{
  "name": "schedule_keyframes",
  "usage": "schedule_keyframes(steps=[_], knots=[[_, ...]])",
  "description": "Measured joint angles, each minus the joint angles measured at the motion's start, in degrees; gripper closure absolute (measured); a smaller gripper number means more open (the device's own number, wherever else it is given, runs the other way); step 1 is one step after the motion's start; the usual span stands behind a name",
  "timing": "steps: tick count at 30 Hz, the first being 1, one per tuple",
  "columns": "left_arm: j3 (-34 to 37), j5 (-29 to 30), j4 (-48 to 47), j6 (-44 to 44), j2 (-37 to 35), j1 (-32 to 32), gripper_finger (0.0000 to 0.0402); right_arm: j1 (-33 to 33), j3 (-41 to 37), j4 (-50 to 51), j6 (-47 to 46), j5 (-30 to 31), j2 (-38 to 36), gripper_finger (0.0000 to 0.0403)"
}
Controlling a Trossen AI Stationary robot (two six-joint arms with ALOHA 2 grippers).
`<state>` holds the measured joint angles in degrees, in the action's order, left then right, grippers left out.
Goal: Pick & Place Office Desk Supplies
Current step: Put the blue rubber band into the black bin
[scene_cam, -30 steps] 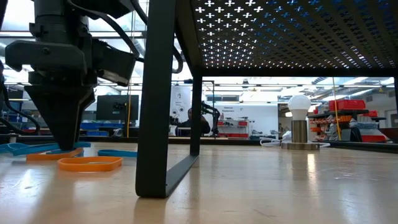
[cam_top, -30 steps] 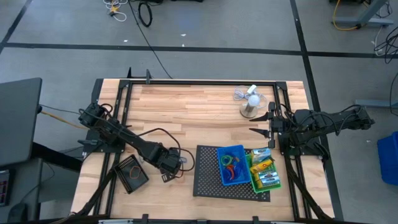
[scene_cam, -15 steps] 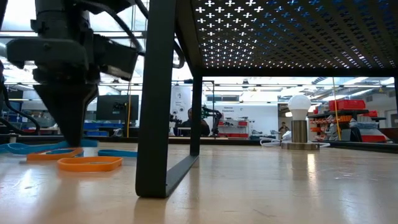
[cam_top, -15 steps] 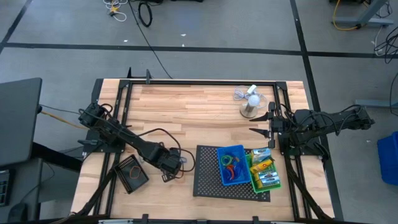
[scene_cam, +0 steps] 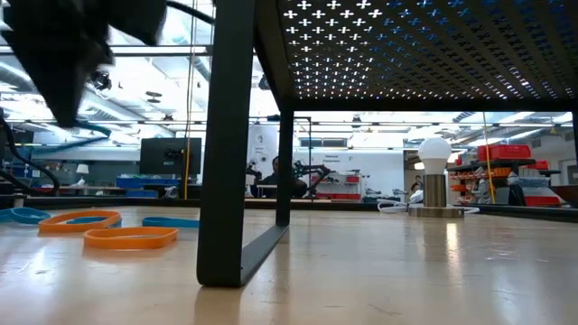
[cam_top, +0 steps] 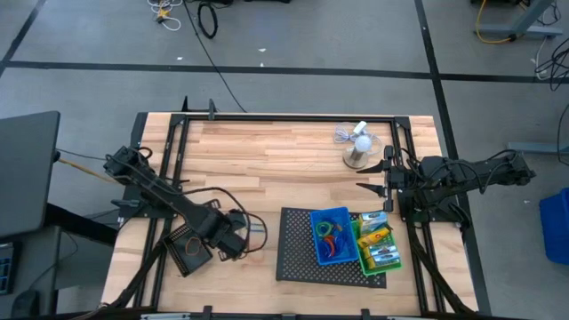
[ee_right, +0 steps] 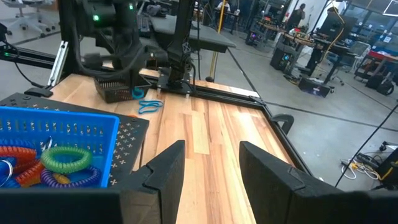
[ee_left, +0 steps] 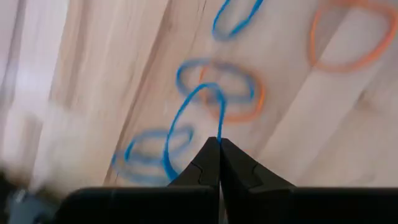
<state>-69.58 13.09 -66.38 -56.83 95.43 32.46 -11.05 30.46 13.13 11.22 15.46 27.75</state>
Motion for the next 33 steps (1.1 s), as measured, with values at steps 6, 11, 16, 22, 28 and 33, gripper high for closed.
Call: schedule_keyframes(steps=[6,11,16,22,28,33], knots=[[-2.9,-7.6,-5.2,-5.9,-2.0,4.9,0.0400,0.0,0.0,0.0,-0.4,0.0,0.0,0.0243],[-3.0,-12.7,-3.6,-12.0,-2.9,9.6,0.0401,0.0,0.0,0.0,-0.4,0.0,0.0,0.0243],[-1.2,-14.8,-3.1,-17.5,-2.8,13.4,0.0401,0.0,0.0,0.0,0.0,0.0,0.0,0.0243],[3.3,-17.8,-0.9,-20.4,-2.7,16.2,0.0401,0.0,0.0,0.1,0.0,0.0,0.0,0.0243],[6.0,-12.0,6.9,-16.3,-2.7,15.8,0.0391,0.0,0.0,0.1,0.2,0.0,0.0,0.0242],[6.8,-12.8,7.9,-16.4,-2.7,16.0,0.0329,0.0,0.0,0.1,0.0,0.0,0.0,0.0242]])
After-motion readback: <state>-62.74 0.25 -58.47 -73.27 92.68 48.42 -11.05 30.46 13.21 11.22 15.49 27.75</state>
